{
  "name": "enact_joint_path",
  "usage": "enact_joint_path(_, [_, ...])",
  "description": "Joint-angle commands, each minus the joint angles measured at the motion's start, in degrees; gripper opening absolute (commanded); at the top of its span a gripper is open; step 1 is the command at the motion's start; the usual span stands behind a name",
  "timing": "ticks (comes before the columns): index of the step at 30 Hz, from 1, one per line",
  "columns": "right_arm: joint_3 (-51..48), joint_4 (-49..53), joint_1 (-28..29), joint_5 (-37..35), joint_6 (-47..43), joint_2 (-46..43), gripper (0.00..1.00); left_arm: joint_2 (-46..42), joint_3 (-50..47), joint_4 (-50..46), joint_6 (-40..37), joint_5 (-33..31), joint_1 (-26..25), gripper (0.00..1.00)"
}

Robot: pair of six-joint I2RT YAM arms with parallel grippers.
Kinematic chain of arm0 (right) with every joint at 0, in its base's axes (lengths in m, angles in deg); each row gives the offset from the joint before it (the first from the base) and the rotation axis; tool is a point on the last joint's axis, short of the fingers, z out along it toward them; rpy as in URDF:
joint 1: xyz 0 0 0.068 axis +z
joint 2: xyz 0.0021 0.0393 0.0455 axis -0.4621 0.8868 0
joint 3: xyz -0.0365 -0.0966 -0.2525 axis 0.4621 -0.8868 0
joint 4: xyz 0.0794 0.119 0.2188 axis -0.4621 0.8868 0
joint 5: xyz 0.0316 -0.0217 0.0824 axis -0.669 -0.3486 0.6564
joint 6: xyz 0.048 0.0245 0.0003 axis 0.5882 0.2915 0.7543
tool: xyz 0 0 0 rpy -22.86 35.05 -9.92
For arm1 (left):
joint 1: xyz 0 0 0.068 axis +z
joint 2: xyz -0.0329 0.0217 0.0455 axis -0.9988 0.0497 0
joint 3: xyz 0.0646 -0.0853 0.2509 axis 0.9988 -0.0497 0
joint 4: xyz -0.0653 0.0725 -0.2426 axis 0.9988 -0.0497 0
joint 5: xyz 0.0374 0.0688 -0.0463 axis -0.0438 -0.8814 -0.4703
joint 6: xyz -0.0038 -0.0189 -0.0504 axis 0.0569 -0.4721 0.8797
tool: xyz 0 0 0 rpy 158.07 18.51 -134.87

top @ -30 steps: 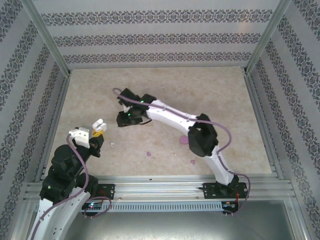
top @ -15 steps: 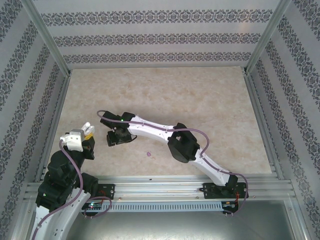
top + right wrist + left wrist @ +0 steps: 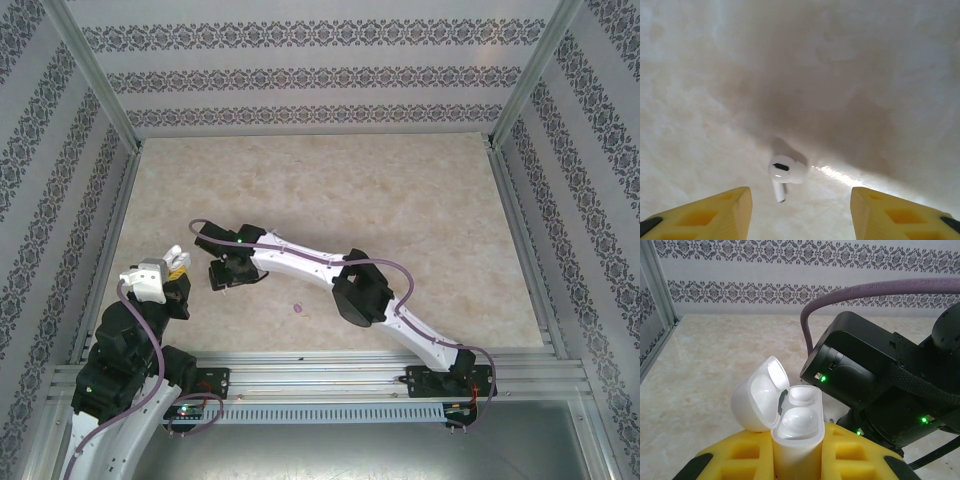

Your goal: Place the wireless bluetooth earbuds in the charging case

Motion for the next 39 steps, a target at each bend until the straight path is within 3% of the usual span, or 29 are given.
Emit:
enact_joint_path(1, [3.22,2.25,0.81,-0.66,-0.29,2.67,0.54,-0.56,-0.19,-0.81,1.00,0.21,0.44,0.00])
enact_joint_path(14, [7.32,5.22,1.20,-1.10,-0.80,7.61,0.52,-0.47,-0.34,-1.28,1.57,0.84,0.40,0.00])
enact_joint_path(20, [4.61,5.13,0.96,-1.88,-1.82,5.84,0.37,-0.22,-1.05,-1.01,1.85,1.84,0.47,0.00])
enact_joint_path(25, [-3.56,1.89,0.16,-1.73,-2.47,0.78,0.27,0.74,-1.90,0.37,1.69,4.38,0.41,0.00])
enact_joint_path(32, [-22.30,-5.26,-2.66,-1.26,-3.26,-9.83,0.23,3.43,-4.18,4.39,3.19,9.97,0.40,0.00])
enact_joint_path(39, [-41.38,-10.05,-8.17,-1.93,-5.51,-21.80,0.25,5.42,-9.59,19.06,5.96,21.96,0.40,0.00])
